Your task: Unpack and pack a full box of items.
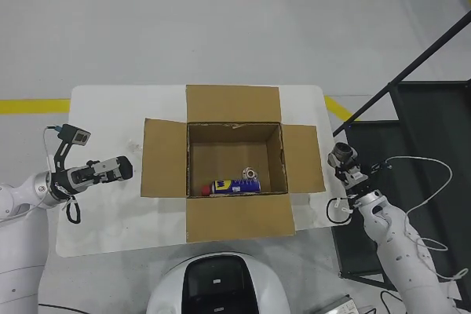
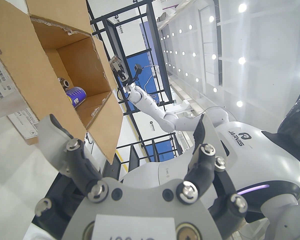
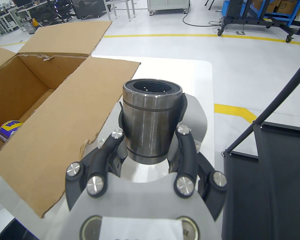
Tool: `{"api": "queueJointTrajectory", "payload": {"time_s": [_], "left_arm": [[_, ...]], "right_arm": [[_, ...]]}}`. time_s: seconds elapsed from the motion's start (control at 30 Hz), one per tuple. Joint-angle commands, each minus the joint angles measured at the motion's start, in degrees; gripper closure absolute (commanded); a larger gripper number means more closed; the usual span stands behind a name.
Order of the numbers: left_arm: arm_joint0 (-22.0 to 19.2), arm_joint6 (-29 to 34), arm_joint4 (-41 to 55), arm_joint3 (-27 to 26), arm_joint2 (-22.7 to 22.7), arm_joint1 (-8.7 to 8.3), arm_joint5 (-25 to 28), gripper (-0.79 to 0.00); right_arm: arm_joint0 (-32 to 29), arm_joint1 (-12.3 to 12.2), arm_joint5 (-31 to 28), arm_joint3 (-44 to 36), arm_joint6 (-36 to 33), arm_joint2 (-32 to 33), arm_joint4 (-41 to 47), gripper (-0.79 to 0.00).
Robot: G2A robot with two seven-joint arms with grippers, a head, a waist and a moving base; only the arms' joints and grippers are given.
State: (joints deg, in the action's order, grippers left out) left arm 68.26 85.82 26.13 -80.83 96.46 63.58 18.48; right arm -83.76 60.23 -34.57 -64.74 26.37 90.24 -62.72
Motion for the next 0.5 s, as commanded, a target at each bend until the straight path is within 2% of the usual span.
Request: {"api": "queueJointTrajectory", "payload": {"time_s": [0.0, 0.33, 0.47], "left_arm": [[0.0, 0.0, 0.0, 0.0, 0.0, 0.00, 0.0, -0.785], [0.0, 0.0, 0.0, 0.0, 0.0, 0.00, 0.0, -0.785], [0.0, 0.0, 0.0, 0.0, 0.0, 0.00, 0.0, -0.785]], "right_arm": [[0.0, 0.0, 0.0, 0.0, 0.0, 0.0, 0.0, 0.000], [0.2, 0.0, 1.2, 0.1, -0.8, 0.1, 0.3, 0.000], [2.8, 0.7, 2.2, 4.3, -3.8, -2.2, 1.7, 0.000]]}}
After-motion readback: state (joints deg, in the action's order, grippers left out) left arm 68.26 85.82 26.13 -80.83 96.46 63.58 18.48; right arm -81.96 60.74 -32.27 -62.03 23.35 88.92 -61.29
